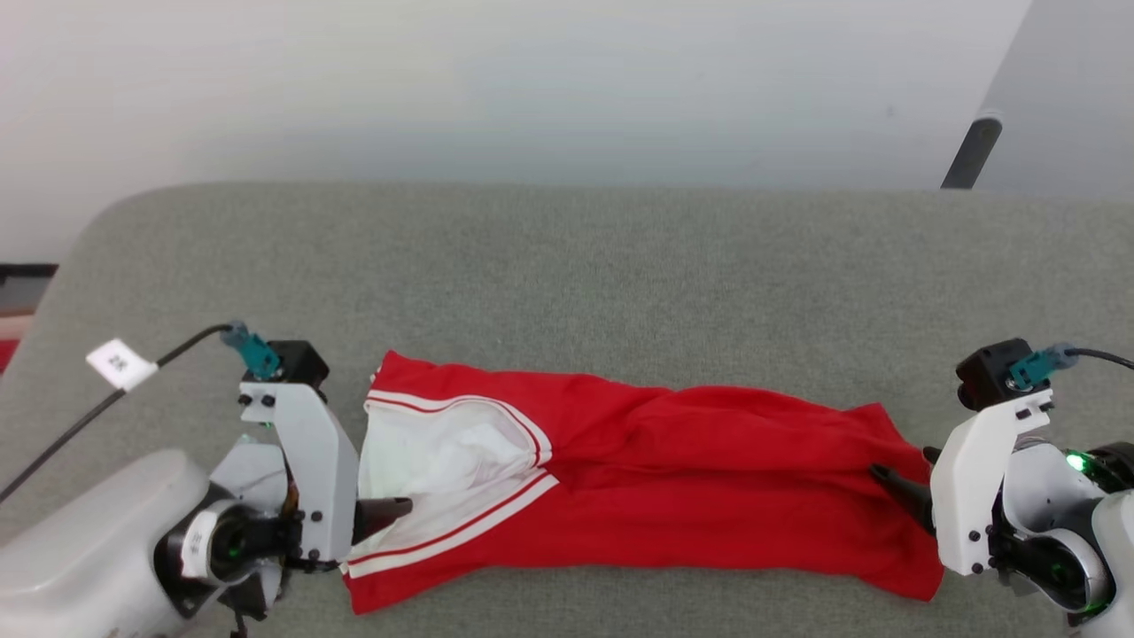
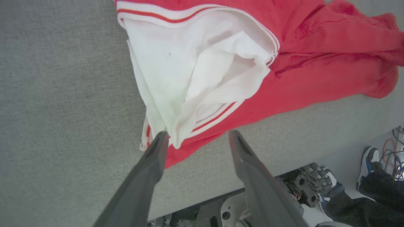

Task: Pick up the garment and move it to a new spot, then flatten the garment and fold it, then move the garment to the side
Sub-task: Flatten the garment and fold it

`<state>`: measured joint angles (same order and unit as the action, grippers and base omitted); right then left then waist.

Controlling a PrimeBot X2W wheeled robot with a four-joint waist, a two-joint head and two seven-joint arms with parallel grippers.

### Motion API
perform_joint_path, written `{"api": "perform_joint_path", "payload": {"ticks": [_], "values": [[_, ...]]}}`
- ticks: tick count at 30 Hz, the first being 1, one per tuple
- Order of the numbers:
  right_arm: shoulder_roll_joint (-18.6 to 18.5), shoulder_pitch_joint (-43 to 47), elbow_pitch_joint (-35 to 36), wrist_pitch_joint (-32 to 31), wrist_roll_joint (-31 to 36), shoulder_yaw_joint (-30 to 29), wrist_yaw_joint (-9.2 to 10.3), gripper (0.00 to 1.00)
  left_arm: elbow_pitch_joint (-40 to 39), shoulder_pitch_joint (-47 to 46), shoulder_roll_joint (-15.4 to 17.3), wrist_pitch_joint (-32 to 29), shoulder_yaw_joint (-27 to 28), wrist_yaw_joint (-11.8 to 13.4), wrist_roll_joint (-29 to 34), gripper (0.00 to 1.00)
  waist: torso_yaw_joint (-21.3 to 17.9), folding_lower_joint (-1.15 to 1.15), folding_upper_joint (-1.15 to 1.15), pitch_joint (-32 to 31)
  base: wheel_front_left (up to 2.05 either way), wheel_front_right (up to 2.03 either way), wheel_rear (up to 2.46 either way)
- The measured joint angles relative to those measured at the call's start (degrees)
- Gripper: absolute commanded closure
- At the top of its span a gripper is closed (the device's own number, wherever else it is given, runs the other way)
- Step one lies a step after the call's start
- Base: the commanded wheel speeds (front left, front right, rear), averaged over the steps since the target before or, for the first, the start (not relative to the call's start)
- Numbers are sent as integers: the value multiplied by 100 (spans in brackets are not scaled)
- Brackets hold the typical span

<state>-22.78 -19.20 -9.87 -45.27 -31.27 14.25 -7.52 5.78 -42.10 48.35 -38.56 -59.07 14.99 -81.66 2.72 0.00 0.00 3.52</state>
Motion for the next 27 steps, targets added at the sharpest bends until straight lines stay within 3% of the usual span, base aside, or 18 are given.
{"api": "perform_joint_path", "payload": {"ticks": [6, 18, 27], "values": [[159, 305, 185, 169, 10, -278, 1, 0, -172, 326, 148, 761, 164, -94, 135, 0, -22, 0, 0, -308, 0, 0, 0], [656, 1204, 610, 546, 392, -1356, 1, 0, -531, 1462, 549, 3475, 779, -322, 599, 0, -110, 0, 0, -660, 0, 0, 0], [800, 1652, 772, 402, 516, -1882, 1, 0, -655, 2251, 803, 5104, 1112, -286, 979, 0, 57, 0, 0, -747, 0, 0, 0]]}}
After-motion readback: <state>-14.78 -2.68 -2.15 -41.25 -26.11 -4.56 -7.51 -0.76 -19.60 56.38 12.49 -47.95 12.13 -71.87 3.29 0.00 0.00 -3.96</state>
